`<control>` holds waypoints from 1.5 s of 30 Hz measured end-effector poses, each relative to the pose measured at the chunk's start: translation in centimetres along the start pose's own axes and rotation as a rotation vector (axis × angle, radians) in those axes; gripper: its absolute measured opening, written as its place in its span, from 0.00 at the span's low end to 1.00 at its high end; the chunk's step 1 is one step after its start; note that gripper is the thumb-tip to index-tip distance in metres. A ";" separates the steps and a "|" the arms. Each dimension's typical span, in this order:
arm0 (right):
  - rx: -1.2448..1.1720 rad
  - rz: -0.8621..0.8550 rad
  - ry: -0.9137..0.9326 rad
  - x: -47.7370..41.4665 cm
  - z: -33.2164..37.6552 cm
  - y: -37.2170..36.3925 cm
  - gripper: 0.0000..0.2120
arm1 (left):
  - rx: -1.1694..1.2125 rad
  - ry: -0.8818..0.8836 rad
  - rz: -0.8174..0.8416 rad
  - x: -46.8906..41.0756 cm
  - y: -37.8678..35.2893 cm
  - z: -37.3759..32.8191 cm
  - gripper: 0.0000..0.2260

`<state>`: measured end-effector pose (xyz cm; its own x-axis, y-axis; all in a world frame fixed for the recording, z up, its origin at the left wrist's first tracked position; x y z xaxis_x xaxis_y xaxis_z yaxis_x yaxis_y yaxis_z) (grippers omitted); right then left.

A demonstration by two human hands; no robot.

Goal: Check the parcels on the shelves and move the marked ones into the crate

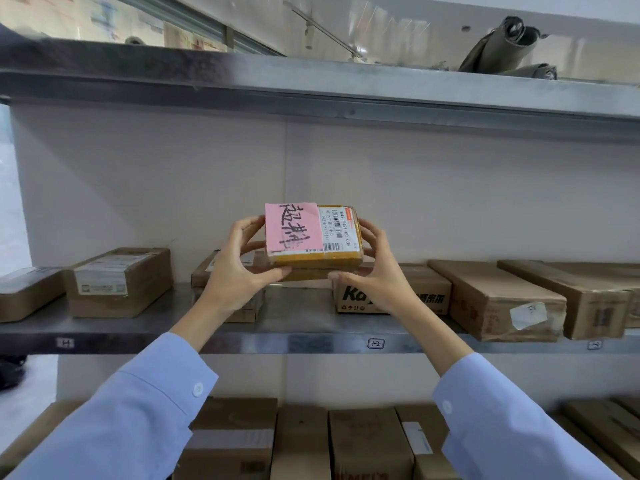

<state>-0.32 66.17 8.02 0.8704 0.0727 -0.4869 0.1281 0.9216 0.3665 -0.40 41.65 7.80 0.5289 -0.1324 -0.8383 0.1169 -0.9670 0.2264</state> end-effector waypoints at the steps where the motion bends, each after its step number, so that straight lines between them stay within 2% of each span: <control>1: -0.019 -0.012 -0.008 -0.1 -0.1 0.1 0.46 | 0.004 -0.007 0.031 0.1 0.1 0.0 0.37; 5: -0.029 -0.058 -0.028 -0.3 -0.4 0.7 0.38 | 0.006 -0.009 0.119 0.2 0.6 0.1 0.39; 11: 0.033 -0.092 -0.007 0.1 -0.1 1.3 0.37 | -0.020 -0.019 0.118 0.1 1.6 -0.4 0.37; 15: 0.063 -0.071 0.014 1.1 0.7 1.8 0.32 | 0.026 0.004 0.190 0.4 1.3 -0.4 0.36; 19: 0.029 -0.081 -0.029 2.5 0.8 2.3 0.41 | 0.209 0.055 0.251 0.7 -0.3 -0.8 0.35; 23: 0.021 -0.161 -0.079 4.4 0.4 3.7 0.46 | 0.257 0.037 0.284 1.2 -2.5 -1.2 0.36; 28: 0.081 -0.310 -0.116 8.5 -0.5 6.3 0.41 | 0.356 -0.006 0.325 2.2 -6.8 -1.8 0.38; 33: 0.253 -0.480 -0.172 14.0 -1.4 10.1 0.42 | 0.401 -0.049 0.352 4.4 -12.9 -3.6 0.42; 37: 0.336 -0.491 -0.258 19.7 -2.4 13.5 0.44 | 0.456 -0.083 0.395 6.5 -18.7 -6.1 0.40; 42: 0.329 -0.513 -0.409 28.7 -3.1 18.5 0.39 | 0.553 -0.073 0.501 10.0 -26.2 -10.5 0.37; 45: 0.322 -0.545 -0.502 34.8 -3.2 21.6 0.40 | 0.637 -0.035 0.565 13.1 -31.3 -14.4 0.36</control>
<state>31.24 89.80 -3.55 0.7460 -0.6059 -0.2765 0.6601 0.6175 0.4278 15.01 73.31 -3.10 0.3378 -0.6282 -0.7010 -0.6575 -0.6904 0.3018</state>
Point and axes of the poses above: each hand's wrist, its own x-axis away from the middle knuckle, its own y-axis out of the back of the hand, z = x × y, the point moved 1 cm from there along -x, towards the middle knuckle, and after that the axes turned 11 degrees about -y, right-handed, at the moved point
